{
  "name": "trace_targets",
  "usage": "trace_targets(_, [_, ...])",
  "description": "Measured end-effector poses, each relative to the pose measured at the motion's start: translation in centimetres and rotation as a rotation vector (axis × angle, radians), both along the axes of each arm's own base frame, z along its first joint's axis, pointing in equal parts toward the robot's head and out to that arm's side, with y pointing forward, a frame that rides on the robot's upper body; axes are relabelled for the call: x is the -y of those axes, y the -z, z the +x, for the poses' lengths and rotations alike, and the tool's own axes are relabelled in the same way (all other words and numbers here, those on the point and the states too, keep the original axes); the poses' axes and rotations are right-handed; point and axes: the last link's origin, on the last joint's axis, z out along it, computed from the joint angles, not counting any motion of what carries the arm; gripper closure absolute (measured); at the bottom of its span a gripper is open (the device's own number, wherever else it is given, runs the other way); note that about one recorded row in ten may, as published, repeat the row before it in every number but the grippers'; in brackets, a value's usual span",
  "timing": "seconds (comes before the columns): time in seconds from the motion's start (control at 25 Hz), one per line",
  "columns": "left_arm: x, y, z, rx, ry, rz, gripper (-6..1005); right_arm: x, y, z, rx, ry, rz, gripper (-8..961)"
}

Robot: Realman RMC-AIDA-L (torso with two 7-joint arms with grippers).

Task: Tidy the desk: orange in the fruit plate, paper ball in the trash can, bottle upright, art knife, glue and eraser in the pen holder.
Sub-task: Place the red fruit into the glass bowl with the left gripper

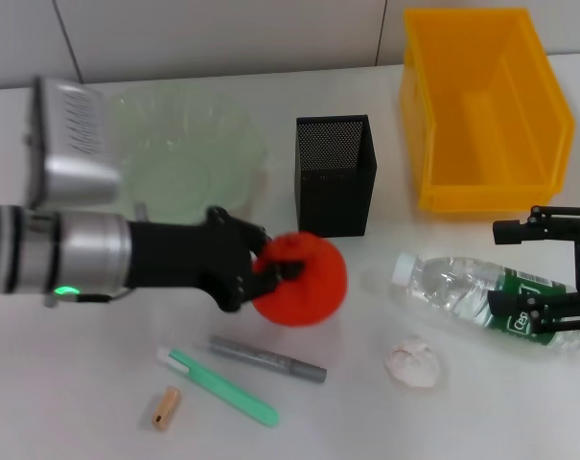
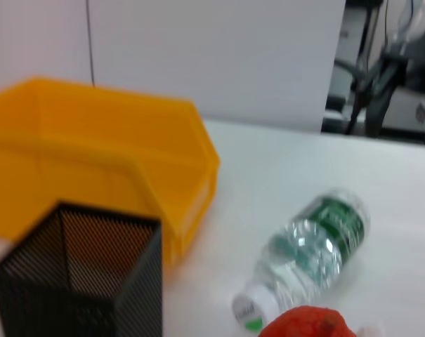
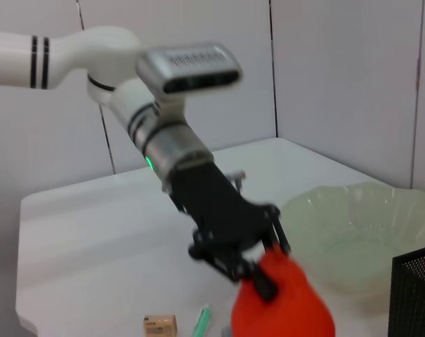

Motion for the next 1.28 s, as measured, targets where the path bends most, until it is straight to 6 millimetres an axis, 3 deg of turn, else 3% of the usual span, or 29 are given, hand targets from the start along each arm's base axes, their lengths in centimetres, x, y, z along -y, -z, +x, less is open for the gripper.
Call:
trace_targets(0.08, [0.5, -1.0, 0.3, 0.037, 0.012, -0.006, 802, 0.0, 0.1, 0.0, -0.003, 0.002, -0.001, 180])
trace_targets(0.12, [0.8, -5.1, 0.8, 0.102, 0.031, 0.091, 801, 0.0, 0.1, 0.0, -0.003, 0.002, -0.001, 180])
trace_targets(0.2, [0.8, -5.1, 0.8, 0.102, 0.031, 0.091, 800, 0.0, 0.2, 0.0, -0.008, 0.004, -0.007, 180])
trace_targets(0.24, [0.7, -6.0, 0.8, 0.111, 0.035, 0.128, 800, 0.0, 0.3, 0.0, -0.011, 0.004, -0.01, 180])
trace_targets(0.28, [-0.4, -8.5, 0.7, 0.142, 0.009, 0.239, 799, -0.1, 0.4, 0.0, -0.014, 0.003, -0.015, 180])
trace_targets(0.4, [-2.4, -9.4, 0.1, 0.203, -0.091, 0.318, 798, 0.0, 0.5, -0.1, -0.016, 0.003, -0.023, 180])
trace_targets(0.8, [-6.9, -7.7, -1.2, 0.137, -0.192, 0.464, 793, 0.1, 0.6, -0.1, -0.025, 0.008, -0.032, 180])
trace_targets(1.28, [-8.2, -7.0, -2.9, 0.055, -0.253, 0.549, 788, 0.3, 0.6, -0.2, -0.035, 0.008, -0.049, 181])
